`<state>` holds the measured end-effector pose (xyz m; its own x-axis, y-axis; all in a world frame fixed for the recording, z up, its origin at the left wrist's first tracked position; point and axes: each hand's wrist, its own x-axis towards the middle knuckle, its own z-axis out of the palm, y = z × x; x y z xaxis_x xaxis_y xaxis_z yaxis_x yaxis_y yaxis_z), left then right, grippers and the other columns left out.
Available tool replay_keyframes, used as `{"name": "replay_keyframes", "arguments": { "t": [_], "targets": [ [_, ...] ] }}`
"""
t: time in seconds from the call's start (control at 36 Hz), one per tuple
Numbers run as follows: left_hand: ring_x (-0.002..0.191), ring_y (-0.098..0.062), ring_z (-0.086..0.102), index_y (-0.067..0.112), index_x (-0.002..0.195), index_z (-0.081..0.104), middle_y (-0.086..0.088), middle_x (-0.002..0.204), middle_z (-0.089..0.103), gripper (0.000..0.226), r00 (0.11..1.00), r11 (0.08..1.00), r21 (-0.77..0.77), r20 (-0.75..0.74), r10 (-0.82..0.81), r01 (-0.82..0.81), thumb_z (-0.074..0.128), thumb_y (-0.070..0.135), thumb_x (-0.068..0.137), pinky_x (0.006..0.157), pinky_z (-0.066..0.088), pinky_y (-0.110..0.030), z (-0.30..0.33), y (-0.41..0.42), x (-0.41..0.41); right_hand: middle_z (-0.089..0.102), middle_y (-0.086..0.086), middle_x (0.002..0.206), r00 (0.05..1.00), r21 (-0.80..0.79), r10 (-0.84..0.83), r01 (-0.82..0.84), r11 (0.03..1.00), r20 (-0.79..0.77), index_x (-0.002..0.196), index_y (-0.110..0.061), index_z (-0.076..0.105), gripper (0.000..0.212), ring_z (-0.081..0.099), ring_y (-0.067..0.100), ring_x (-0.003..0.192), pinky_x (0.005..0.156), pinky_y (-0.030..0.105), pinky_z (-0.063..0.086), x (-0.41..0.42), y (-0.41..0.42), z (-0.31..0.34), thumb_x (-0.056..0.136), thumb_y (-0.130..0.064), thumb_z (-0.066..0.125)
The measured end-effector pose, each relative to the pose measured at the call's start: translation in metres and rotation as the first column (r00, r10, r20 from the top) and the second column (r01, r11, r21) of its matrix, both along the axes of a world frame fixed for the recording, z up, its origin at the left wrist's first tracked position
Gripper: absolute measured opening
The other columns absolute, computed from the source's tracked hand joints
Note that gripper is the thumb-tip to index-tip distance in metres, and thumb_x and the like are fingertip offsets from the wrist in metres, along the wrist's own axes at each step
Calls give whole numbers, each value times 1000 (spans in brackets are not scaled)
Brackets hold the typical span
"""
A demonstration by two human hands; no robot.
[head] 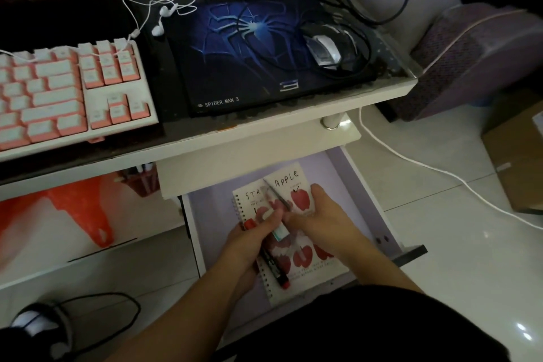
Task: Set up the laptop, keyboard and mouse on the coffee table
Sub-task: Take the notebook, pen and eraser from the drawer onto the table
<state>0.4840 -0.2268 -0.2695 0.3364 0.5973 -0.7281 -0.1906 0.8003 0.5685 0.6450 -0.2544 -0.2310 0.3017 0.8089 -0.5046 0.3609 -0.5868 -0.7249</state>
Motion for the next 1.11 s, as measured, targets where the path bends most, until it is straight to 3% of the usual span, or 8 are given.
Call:
{"name": "replay_keyframes", "arguments": {
  "t": [0.14,0.19,0.31,0.36,0.47,0.72,0.92,1.11],
  "targets": [
    [107,-37,76,15,123,77,-16,116,78,62,999,1000,26,32,9,-10,94,38,68,101,56,-55,10,7,2,71,-14,109,980,57,196,-197,979,20,110,-40,56,27,71,1,94,78,25,59,8,-2,36,95,-32,76],
    [107,-38,76,12,123,76,-18,115,78,57,999,999,37,34,13,-15,92,33,72,102,56,-56,16,8,1,67,-14,113,978,100,205,-208,973,31,106,-46,61,23,71,6,99,85,29,61,12,-5,43,96,-29,73],
    [100,-37,78,10,118,78,-18,109,80,47,1000,999,52,-8,16,-15,91,25,75,98,58,-56,34,11,1,37,-10,137,983,90,93,-109,990,160,142,-52,45,52,52,13,121,89,30,53,18,-11,47,97,-43,70],
    [95,-36,79,10,114,79,-16,103,81,43,999,998,57,-38,-5,7,92,25,76,94,61,-54,52,11,4,45,-9,138,998,67,-21,18,998,54,153,-46,37,66,64,15,114,88,38,61,18,-15,49,96,-43,71],
    [86,-33,80,13,106,82,-13,95,82,33,994,991,106,-82,-69,77,92,26,77,85,65,-48,89,9,14,80,-3,107,987,8,-105,106,994,-125,128,-38,56,36,81,21,88,84,50,65,18,-27,74,97,-38,73],
    [78,-24,81,19,100,81,-3,85,82,33,966,946,236,-186,-182,224,87,45,81,83,65,-44,169,3,22,82,9,100,976,88,-134,151,985,-174,124,-29,57,34,81,35,86,84,56,64,22,-45,174,96,-22,76],
    [79,-21,80,16,96,78,-2,88,82,41,960,892,422,-278,-45,164,83,54,82,83,65,-41,238,39,12,82,2,97,993,230,-69,89,969,-92,119,-32,57,33,81,28,81,73,46,67,7,-10,248,94,-31,78],
    [97,-32,72,6,128,63,-12,114,74,119,864,851,492,-494,98,185,69,92,46,93,59,-43,250,138,-2,82,5,97,1000,227,-7,12,974,-25,119,-19,65,40,82,26,84,86,52,65,-12,93,253,87,-36,82]
  ]
}}
